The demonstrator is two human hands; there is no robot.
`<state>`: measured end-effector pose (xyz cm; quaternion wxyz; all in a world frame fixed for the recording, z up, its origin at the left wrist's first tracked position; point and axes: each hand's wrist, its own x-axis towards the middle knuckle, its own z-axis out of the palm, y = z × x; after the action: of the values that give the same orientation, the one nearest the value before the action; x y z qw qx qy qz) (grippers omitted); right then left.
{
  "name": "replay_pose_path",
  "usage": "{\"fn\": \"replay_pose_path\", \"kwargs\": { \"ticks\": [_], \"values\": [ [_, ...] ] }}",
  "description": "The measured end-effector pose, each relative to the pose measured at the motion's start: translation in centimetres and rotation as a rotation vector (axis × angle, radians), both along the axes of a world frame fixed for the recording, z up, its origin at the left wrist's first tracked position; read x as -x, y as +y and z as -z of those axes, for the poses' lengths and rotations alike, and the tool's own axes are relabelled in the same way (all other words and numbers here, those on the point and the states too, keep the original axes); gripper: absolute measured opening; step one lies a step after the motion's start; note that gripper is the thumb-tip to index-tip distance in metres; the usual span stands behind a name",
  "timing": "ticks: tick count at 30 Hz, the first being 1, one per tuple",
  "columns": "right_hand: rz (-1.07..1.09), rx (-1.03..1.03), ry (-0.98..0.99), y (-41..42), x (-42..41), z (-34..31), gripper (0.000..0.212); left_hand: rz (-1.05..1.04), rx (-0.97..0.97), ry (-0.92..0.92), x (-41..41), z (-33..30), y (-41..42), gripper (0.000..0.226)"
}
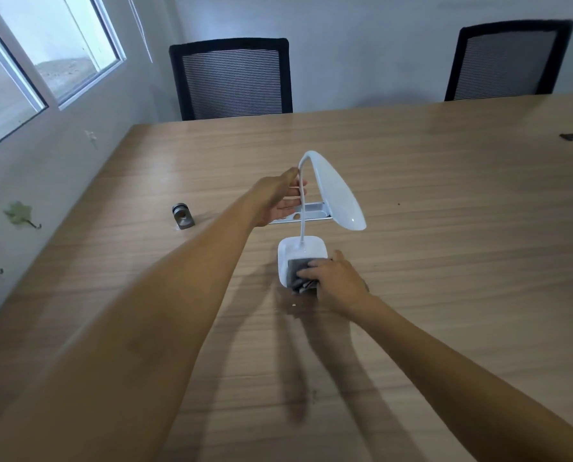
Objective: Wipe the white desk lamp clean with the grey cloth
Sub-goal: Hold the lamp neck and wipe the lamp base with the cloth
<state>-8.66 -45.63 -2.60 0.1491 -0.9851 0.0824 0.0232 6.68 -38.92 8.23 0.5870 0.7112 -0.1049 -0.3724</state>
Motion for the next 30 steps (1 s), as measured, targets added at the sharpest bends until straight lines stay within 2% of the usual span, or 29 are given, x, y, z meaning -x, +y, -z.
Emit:
{"fn": "replay_pose_path", "kwargs": {
  "ticks": [2,3,8,11,12,13,14,16,18,20,22,25,26,27,29,30],
  "values": [
    [-0.016,-0.184,-0.007,-0.5,1.2,-0.8,0.048,-0.002,0.002,0.003,0.1,0.0,-0.1,0.029],
    [0.047,-0.302,-0.045,-1.1,1.7,-1.6,0.049,-0.002,0.004,0.004,0.1,0.0,-0.1,0.029],
    [0.736,-0.729,-0.237,-5.3,-0.1,-3.0,0.036,-0.002,0.004,-0.003,0.3,0.0,0.0,0.029],
    [0.811,-1.209,-0.234,-4.2,-2.7,-2.0,0.024,-0.007,0.001,-0.004,0.3,0.0,0.0,0.029],
    [0.819,-1.296,-0.206,-3.8,-3.3,-1.3,0.021,-0.006,-0.001,-0.005,0.3,0.0,0.0,0.03],
    [0.831,-1.306,-0.171,-3.4,-3.6,-0.5,0.019,-0.006,-0.002,-0.005,0.2,0.0,0.0,0.03],
    [0.848,-1.221,-0.144,-3.4,-3.6,0.3,0.013,-0.008,-0.001,-0.005,0.2,0.0,0.0,0.03],
    [0.851,-0.847,-0.125,-4.4,-3.0,0.6,0.006,-0.01,0.001,-0.005,0.1,0.1,-0.1,0.03],
    [0.867,-0.609,-0.127,-5.7,-2.2,-0.3,0.019,-0.01,0.001,-0.007,0.0,0.2,-0.1,0.032],
    [0.903,-0.629,-0.212,-6.6,-2.0,-1.5,0.008,-0.011,0.0,-0.01,-0.1,0.3,-0.1,0.033],
    [0.893,-0.737,-0.277,-6.3,-2.5,-2.4,0.022,-0.004,0.0,-0.01,-0.1,0.4,-0.1,0.033],
    [0.825,-0.922,-0.208,-4.4,-3.5,-2.5,0.012,-0.005,-0.005,-0.012,-0.1,0.3,-0.2,0.033],
    [0.801,-0.871,-0.166,-4.1,-3.5,-2.1,0.026,-0.01,-0.007,-0.012,-0.1,0.3,-0.2,0.032],
    [0.759,-0.745,-0.137,-4.0,-3.3,-1.7,0.031,-0.01,-0.009,-0.012,-0.1,0.2,-0.2,0.031],
    [0.745,-0.514,-0.108,-4.5,-2.4,-1.7,0.019,-0.005,-0.012,-0.011,-0.1,0.2,-0.2,0.03],
    [0.765,-0.471,-0.115,-5.1,-2.0,-1.8,0.012,-0.004,-0.013,-0.011,0.0,0.2,-0.2,0.03]
  ]
}}
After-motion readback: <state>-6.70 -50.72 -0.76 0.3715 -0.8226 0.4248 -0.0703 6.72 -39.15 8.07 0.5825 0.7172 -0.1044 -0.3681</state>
